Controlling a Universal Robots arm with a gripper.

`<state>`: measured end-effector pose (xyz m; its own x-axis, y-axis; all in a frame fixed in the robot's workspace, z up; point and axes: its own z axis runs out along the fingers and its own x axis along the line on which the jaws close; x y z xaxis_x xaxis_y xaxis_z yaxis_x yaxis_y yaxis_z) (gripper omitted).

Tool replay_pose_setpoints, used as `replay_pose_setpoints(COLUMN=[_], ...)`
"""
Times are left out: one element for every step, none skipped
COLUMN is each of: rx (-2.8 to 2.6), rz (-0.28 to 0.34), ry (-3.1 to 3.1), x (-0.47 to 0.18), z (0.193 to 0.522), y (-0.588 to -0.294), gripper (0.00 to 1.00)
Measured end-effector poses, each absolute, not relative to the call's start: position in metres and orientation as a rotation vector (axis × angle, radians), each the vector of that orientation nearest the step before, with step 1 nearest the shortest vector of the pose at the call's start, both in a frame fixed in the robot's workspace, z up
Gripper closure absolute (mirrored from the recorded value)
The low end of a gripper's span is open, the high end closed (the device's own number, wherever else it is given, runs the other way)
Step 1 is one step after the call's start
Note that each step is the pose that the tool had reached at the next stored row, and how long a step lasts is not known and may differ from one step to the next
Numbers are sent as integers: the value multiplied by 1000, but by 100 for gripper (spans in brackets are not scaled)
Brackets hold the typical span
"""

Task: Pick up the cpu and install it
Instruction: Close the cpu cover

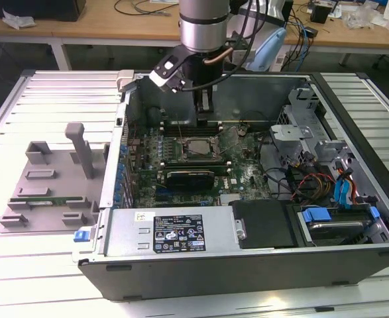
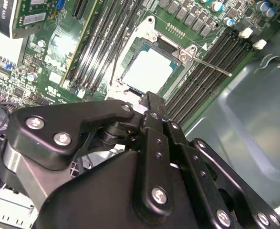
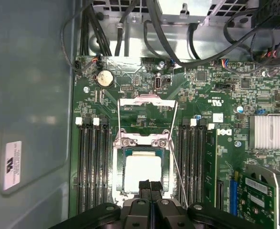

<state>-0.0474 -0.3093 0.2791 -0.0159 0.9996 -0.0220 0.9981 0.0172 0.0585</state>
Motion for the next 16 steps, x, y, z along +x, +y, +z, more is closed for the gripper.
replay_pose_setpoints(rx=[2163,2163,2163,2163,2163,2163,2163,2163,2163,2163,2163,2163,2163,2163,2163,2163], rz=[41,40,40,40,41,41,41,41,41,40,41,41,41,41,41,40], ry=[2199,2199,2199,2199,2199,2199,2199,2199,2199,2199,2199,2199,2199,2199,2199,2199], x=[-47,-46,-43,-40,-38,-35,-33,-29,-24,-22,-19,-17,-16,-13,-10,-6], z=[279,280,280,279,279,279,279,279,279,279,279,279,279,279,279,279], y=[-309,-309,-309,-309,-309,-309,-309,-309,-309,-309,-309,-309,-309,-309,-309,-309], gripper=[89,89,89,89,89,89,89,89,89,89,89,89,89,89,89,89])
